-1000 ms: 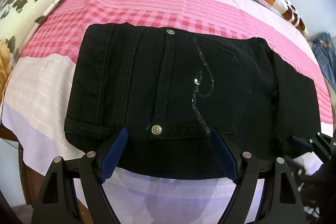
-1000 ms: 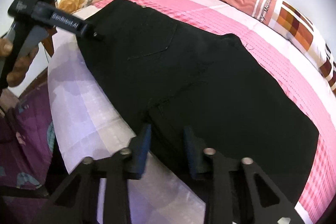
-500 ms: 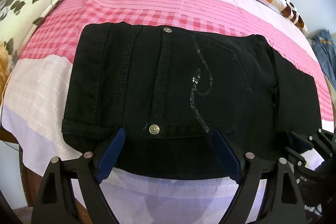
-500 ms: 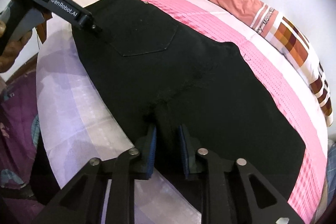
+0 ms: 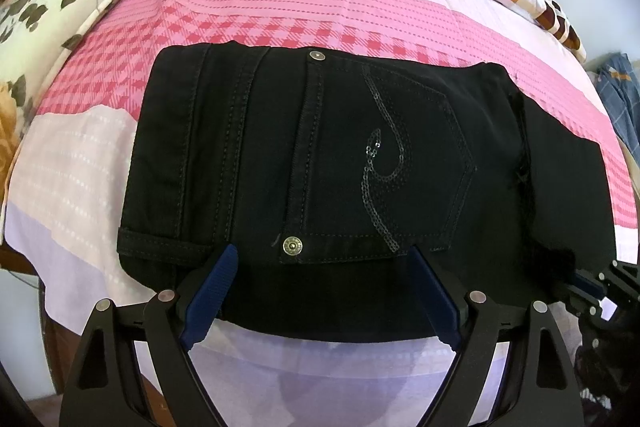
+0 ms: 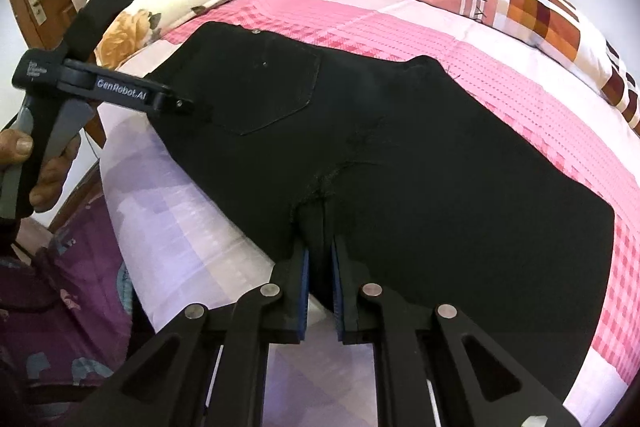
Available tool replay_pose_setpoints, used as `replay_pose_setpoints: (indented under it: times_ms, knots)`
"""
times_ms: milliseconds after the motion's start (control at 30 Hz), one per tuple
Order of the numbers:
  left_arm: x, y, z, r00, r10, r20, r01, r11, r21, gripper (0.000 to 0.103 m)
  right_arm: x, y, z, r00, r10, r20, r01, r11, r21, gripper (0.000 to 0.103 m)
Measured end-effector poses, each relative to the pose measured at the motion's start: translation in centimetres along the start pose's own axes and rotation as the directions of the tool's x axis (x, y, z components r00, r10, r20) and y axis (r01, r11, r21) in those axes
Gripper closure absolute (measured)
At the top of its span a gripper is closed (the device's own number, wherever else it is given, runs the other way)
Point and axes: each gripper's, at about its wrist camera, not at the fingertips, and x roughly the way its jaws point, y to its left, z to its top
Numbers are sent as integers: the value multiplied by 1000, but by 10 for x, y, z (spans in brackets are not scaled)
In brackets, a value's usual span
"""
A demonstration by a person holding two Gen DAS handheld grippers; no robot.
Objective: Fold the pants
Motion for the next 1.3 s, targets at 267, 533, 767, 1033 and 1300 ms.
replay_pose_setpoints:
  times_ms: [267,533,767,1033,1300]
  knots:
    - [1,-1,-1,1000,9,-2,-9,1000,11,15,-1,3,-1,998,58,21,-57,998,-30,80]
    - [-5,7,2,999,-36,-17,36,999,-37,15,-37,-91,-3,926,272,263,-355,865,355,68]
    - [-24,47,4,978,-210,18,208,950,-234,15,-19,-100,-7,928,255,270,-355,825,439,69]
    - [-47,130,-25,921,-358,156,386,775,-501,15,17,-66,-14,937,315,151,-349,858,377,68]
    - [-19,166,-57,832,-526,178,499,567,-655,15,17,-87,-23,925,327,193,-379,800,465,51]
